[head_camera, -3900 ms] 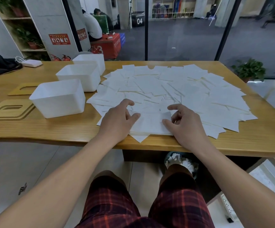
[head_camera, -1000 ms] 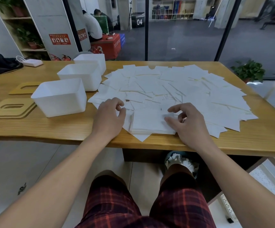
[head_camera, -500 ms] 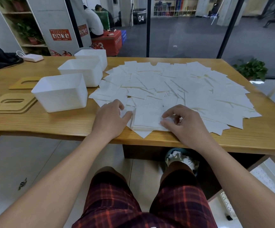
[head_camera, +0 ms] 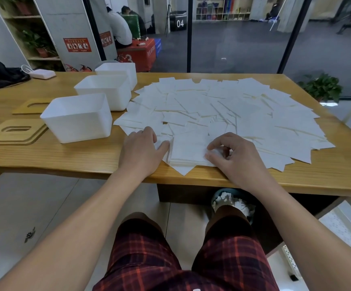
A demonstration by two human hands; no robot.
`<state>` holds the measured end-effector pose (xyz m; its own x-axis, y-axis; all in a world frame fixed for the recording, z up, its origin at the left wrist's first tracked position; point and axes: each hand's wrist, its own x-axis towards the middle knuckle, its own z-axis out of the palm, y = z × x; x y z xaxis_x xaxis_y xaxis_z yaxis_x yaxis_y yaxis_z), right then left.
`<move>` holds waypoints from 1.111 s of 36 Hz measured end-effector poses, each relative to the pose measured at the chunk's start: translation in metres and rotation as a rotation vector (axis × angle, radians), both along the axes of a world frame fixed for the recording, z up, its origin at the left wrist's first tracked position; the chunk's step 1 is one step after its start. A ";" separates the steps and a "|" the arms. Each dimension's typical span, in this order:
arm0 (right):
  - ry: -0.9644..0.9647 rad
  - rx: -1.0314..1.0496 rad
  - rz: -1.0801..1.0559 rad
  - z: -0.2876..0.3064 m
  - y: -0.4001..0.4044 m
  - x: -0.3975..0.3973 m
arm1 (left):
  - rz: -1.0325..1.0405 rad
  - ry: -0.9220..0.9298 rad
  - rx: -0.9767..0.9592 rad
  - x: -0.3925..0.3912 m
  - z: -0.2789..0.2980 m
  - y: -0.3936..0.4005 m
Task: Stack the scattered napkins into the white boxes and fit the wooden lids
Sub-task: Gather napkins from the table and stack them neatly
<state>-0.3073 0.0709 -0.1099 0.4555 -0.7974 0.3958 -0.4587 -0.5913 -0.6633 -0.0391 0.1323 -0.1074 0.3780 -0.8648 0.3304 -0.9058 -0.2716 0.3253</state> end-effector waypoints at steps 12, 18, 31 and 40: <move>0.011 -0.008 -0.007 0.000 0.001 0.001 | -0.026 0.037 0.003 0.006 0.000 -0.002; 0.015 -0.011 -0.009 0.000 0.001 0.001 | 0.011 -0.058 0.054 -0.003 0.004 -0.001; 0.027 -0.019 -0.019 0.000 0.002 0.002 | -0.066 0.023 0.088 -0.003 0.022 -0.007; 0.045 -0.024 -0.016 0.001 0.003 0.001 | -0.090 0.339 0.176 -0.003 0.040 -0.008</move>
<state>-0.3067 0.0740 -0.1085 0.4604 -0.7954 0.3942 -0.4970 -0.5989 -0.6279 -0.0418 0.1245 -0.0670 0.3604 -0.9318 0.0436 -0.7777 -0.2743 0.5656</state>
